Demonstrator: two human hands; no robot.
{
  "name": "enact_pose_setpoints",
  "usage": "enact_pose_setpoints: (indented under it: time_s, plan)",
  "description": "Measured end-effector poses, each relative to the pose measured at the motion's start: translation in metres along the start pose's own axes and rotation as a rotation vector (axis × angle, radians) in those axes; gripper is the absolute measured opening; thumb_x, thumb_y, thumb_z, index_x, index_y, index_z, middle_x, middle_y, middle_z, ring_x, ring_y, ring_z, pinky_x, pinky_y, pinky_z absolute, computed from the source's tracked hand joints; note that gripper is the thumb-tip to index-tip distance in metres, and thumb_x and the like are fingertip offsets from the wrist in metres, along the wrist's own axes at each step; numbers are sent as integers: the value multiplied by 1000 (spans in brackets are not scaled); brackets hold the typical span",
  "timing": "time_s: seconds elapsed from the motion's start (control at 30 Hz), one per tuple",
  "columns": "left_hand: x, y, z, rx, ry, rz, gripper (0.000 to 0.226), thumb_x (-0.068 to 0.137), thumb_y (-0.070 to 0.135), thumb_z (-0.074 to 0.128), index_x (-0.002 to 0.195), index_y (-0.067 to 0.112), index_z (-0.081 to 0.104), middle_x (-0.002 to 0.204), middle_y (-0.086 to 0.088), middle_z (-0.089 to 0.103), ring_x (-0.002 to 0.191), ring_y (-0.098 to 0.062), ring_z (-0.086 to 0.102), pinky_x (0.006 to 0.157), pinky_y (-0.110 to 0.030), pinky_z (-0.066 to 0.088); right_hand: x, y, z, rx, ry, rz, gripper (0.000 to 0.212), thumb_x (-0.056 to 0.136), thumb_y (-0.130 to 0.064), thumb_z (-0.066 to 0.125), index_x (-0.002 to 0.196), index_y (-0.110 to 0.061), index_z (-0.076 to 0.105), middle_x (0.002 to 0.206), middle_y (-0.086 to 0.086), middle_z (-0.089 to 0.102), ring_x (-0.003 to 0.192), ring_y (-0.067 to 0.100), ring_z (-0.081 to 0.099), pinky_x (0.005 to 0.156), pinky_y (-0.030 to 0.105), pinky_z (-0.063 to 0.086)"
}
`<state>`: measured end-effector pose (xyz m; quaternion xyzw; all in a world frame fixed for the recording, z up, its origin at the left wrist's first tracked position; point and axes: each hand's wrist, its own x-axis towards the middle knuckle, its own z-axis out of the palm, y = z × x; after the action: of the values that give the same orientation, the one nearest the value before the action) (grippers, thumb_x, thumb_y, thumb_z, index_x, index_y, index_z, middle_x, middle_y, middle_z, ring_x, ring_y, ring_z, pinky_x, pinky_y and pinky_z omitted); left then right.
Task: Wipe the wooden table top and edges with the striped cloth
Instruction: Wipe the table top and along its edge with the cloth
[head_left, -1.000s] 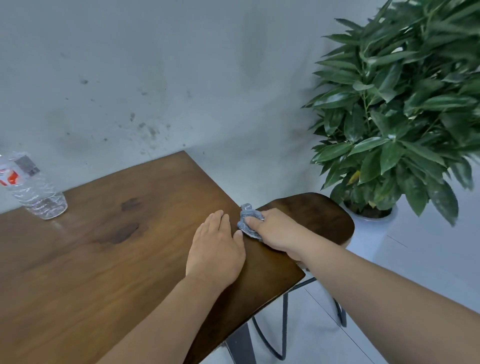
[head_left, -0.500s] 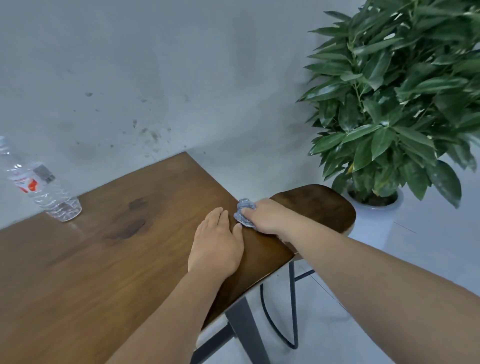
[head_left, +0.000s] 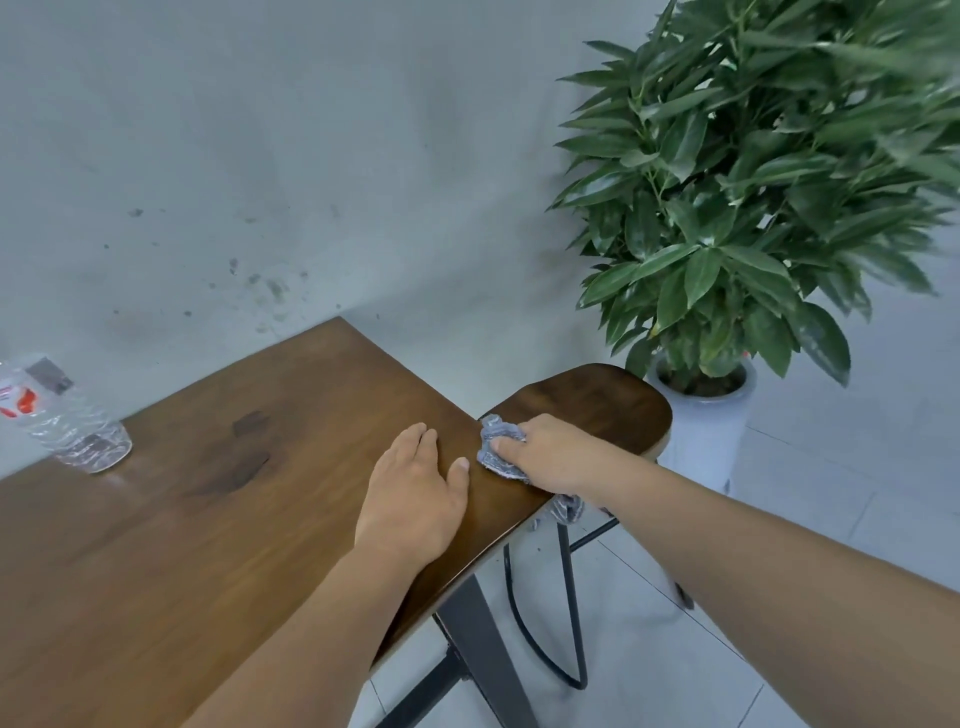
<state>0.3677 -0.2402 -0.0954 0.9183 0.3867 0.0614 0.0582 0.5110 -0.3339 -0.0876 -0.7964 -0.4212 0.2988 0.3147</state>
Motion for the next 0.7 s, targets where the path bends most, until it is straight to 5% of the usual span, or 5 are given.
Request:
enact_pose_setpoints:
  time_s: [0.1, 0.23, 0.37, 0.47, 0.7]
  plan:
    - [4, -2, 1, 11, -11, 44, 65, 100, 49, 23, 152, 10, 18, 160, -3, 13, 147, -15, 9, 120, -31, 7, 18, -11, 5, -34, 26, 41, 46, 100, -46, 42, 122, -10, 62, 97, 3, 60, 83, 13, 55, 68, 26, 39]
    - [9, -8, -1, 30, -37, 117, 68, 99, 53, 21, 152, 10, 15, 160, -4, 12, 147, -16, 8, 120, -31, 7, 31, -22, 8, -81, 34, 81, 49, 99, -49, 43, 125, -11, 61, 113, 9, 63, 97, 19, 57, 78, 28, 41]
    - [8, -22, -6, 24, -86, 209, 72, 96, 59, 20, 153, 16, 12, 161, 0, 8, 148, -14, 6, 121, -33, 9, 24, -17, 8, -43, 52, 110, 49, 96, -55, 47, 114, -13, 65, 102, 4, 64, 97, 19, 60, 86, 33, 45]
    - [5, -39, -10, 4, -108, 301, 73, 95, 60, 20, 154, 18, 11, 161, 3, 6, 147, -12, 5, 121, -32, 9, 3, -9, 8, -23, 71, 110, 39, 97, -51, 48, 104, -17, 67, 90, -1, 63, 86, 15, 60, 77, 28, 44]
    - [2, -52, -10, -42, -95, 418, 70, 95, 61, 20, 154, 23, 9, 161, 7, 5, 147, -11, 4, 121, -33, 11, -33, 4, 16, 103, 189, 145, 41, 94, -52, 52, 103, -17, 73, 102, 15, 71, 97, 32, 67, 94, 44, 50]
